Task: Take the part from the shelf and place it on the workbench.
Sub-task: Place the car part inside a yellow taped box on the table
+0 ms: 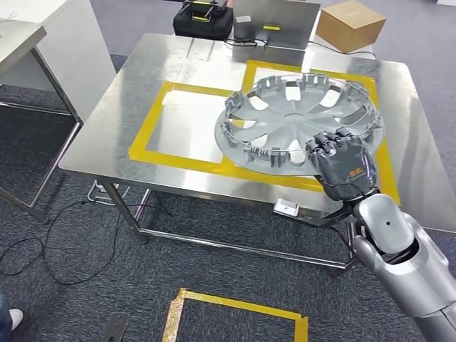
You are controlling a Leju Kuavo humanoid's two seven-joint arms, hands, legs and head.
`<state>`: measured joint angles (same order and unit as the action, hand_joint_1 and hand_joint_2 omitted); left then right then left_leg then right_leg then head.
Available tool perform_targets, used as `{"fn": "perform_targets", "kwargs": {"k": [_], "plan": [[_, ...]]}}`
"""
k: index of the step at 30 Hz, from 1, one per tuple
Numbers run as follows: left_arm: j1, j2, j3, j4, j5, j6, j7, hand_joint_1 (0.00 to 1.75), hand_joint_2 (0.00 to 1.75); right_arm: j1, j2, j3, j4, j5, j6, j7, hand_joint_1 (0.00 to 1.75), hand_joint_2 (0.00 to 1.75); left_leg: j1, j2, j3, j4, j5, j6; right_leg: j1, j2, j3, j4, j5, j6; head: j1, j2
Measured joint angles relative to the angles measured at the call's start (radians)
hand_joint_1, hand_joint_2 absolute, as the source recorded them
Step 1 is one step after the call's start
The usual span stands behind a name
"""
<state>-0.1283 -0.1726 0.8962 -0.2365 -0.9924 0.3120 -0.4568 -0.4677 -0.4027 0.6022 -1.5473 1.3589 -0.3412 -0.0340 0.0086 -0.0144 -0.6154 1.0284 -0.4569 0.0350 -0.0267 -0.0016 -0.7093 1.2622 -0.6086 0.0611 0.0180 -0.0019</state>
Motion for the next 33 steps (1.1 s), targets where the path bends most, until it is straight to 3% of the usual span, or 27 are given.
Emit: {"fn": "perform_targets", "kwargs": {"k": [1,2,4,6,9,11,12,15,16,17,18,19,21,22,25,27,28,30,31,32,33], "plan": [[0.0,-0.001,-0.003,0.0,-0.002,-0.002,0.001,0.0,1.75,-0.005,0.006,0.005,0.019,-0.003,0.008,0.0,1.75,1.75,-0.001,0.0,0.0,0.0,-0.001,0.001,0.0,0.0,-0.018,0.027,0.002,-0.001,0.0,0.0],[-0.001,-0.001,-0.006,0.0,-0.005,-0.004,0.001,0.0,1.75,-0.012,0.013,0.009,0.04,-0.006,0.015,0.001,1.75,1.75,-0.002,-0.001,0.001,0.0,-0.001,0.001,0.001,0.0,-0.017,0.015,0.023,-0.003,0.0,0.0],[-0.003,-0.002,-0.012,0.0,-0.011,-0.008,0.002,0.0,1.75,-0.03,0.027,0.018,0.081,-0.015,0.029,0.003,1.75,1.75,-0.003,-0.002,0.001,0.001,-0.002,-0.001,0.002,0.0,0.031,-0.106,0.095,-0.009,0.0,0.0],[-0.006,-0.005,-0.018,0.0,-0.018,-0.013,0.004,0.0,1.75,-0.054,0.043,0.025,0.127,-0.026,0.041,0.008,1.75,1.75,-0.006,-0.003,-0.003,0.005,-0.003,-0.007,0.005,0.0,0.085,-0.218,0.134,-0.015,0.0,0.0],[-0.009,-0.008,-0.029,0.0,-0.024,-0.019,0.009,0.0,1.75,-0.089,0.069,0.028,0.197,-0.038,0.054,0.016,1.75,1.75,-0.008,-0.003,-0.008,0.005,-0.001,-0.021,0.009,0.002,0.099,-0.241,0.132,-0.024,-0.001,0.0],[-0.012,-0.008,-0.035,0.0,-0.028,-0.02,0.011,0.0,1.75,-0.106,0.087,0.028,0.241,-0.044,0.064,0.023,1.75,1.75,-0.007,-0.002,-0.016,0.024,-0.016,-0.031,0.005,0.0,0.102,-0.245,0.135,-0.035,-0.003,0.0],[-0.014,-0.008,-0.038,0.0,-0.03,-0.021,0.013,0.0,1.75,-0.116,0.098,0.028,0.265,-0.047,0.068,0.027,1.75,1.75,-0.005,-0.001,-0.031,0.059,-0.037,-0.037,0.003,-0.001,0.104,-0.247,0.135,-0.041,-0.004,0.0],[-0.016,-0.009,-0.046,0.0,-0.036,-0.023,0.02,0.0,1.75,-0.143,0.129,0.028,0.35,-0.05,0.072,0.046,1.75,1.75,-0.002,0.001,-0.115,0.241,-0.115,-0.048,0.004,-0.002,0.106,-0.247,0.134,-0.049,-0.006,0.0],[-0.016,-0.009,-0.05,0.0,-0.038,-0.024,0.022,0.0,1.75,-0.149,0.139,0.028,0.38,-0.049,0.072,0.053,1.75,1.75,-0.001,0.001,-0.132,0.276,-0.118,-0.049,0.004,-0.002,0.107,-0.247,0.133,-0.049,-0.006,0.0],[-0.016,-0.01,-0.053,0.0,-0.039,-0.026,0.023,0.0,1.75,-0.153,0.15,0.028,0.41,-0.049,0.072,0.06,1.75,1.75,-0.001,0.001,-0.133,0.275,-0.104,-0.049,0.004,-0.001,0.109,-0.247,0.133,-0.05,-0.006,0.0],[-0.017,-0.01,-0.056,0.0,-0.04,-0.03,0.023,0.0,1.75,-0.157,0.16,0.027,0.439,-0.048,0.072,0.067,1.75,1.75,-0.001,0.001,-0.116,0.234,-0.072,-0.047,0.004,-0.001,0.111,-0.246,0.132,-0.049,-0.006,0.0],[-0.017,-0.01,-0.059,0.0,-0.04,-0.036,0.023,0.0,1.75,-0.161,0.17,0.025,0.466,-0.049,0.073,0.073,1.75,1.75,-0.001,0.001,-0.087,0.167,-0.033,-0.043,0.004,0.0,0.114,-0.246,0.13,-0.048,-0.006,0.0],[-0.019,-0.01,-0.061,0.0,-0.037,-0.051,0.02,0.0,1.75,-0.173,0.186,0.022,0.515,-0.054,0.077,0.079,1.75,1.75,-0.004,0.002,-0.032,0.048,0.011,-0.036,0.008,0.001,0.115,-0.245,0.127,-0.041,-0.005,0.0],[-0.019,-0.01,-0.061,0.0,-0.033,-0.06,0.016,0.0,1.75,-0.179,0.192,0.021,0.539,-0.062,0.083,0.077,1.75,1.75,-0.005,0.002,-0.019,0.018,0.014,-0.033,0.009,0.001,0.114,-0.245,0.126,-0.036,-0.004,0.0],[-0.019,-0.009,-0.062,0.0,-0.019,-0.093,0.0,0.0,1.75,-0.186,0.206,0.014,0.604,-0.088,0.106,0.059,1.75,1.75,-0.006,0.001,-0.013,0.001,0.009,-0.021,0.009,0.001,0.111,-0.247,0.124,-0.02,-0.004,0.0],[-0.02,-0.009,-0.062,0.0,-0.013,-0.11,-0.011,0.0,1.75,-0.187,0.211,0.012,0.631,-0.097,0.118,0.051,1.75,1.75,-0.002,0.001,-0.008,-0.007,0.014,-0.008,0.007,0.0,0.089,-0.207,0.097,-0.012,-0.002,0.0],[-0.02,-0.009,-0.062,0.0,-0.012,-0.116,-0.016,0.0,1.75,-0.188,0.212,0.012,0.644,-0.103,0.128,0.047,1.75,1.75,0.0,0.001,-0.007,-0.009,0.015,-0.004,0.006,0.001,0.063,-0.156,0.07,-0.01,-0.002,0.0],[-0.019,-0.009,-0.064,0.0,-0.012,-0.127,-0.025,0.0,1.75,-0.186,0.213,0.011,0.669,-0.125,0.161,0.031,0.87,0.87,0.0,0.002,-0.006,-0.009,0.014,0.001,0.006,0.001,-0.004,-0.023,0.018,-0.005,-0.001,0.0],[-0.017,-0.008,-0.065,0.0,-0.013,-0.132,-0.028,0.0,1.75,-0.183,0.213,0.01,0.68,-0.138,0.179,0.022,0.44,0.44,0.0,0.002,-0.006,-0.009,0.013,0.002,0.006,0.001,-0.029,0.022,0.009,-0.002,-0.001,0.0],[-0.015,-0.007,-0.067,0.0,-0.013,-0.138,-0.031,0.0,1.75,-0.181,0.213,0.009,0.69,-0.153,0.197,0.011,0.0,0.0,0.0,0.001,-0.005,-0.008,0.013,0.002,0.006,0.001,-0.038,0.03,0.019,-0.001,-0.001,0.0],[-0.013,-0.007,-0.069,0.0,-0.013,-0.141,-0.034,0.0,1.75,-0.18,0.213,0.008,0.697,-0.165,0.211,0.001,0.0,0.0,0.0,0.001,-0.004,-0.008,0.012,0.001,0.005,0.0,-0.028,0.002,0.045,0.0,-0.001,0.0]]}}
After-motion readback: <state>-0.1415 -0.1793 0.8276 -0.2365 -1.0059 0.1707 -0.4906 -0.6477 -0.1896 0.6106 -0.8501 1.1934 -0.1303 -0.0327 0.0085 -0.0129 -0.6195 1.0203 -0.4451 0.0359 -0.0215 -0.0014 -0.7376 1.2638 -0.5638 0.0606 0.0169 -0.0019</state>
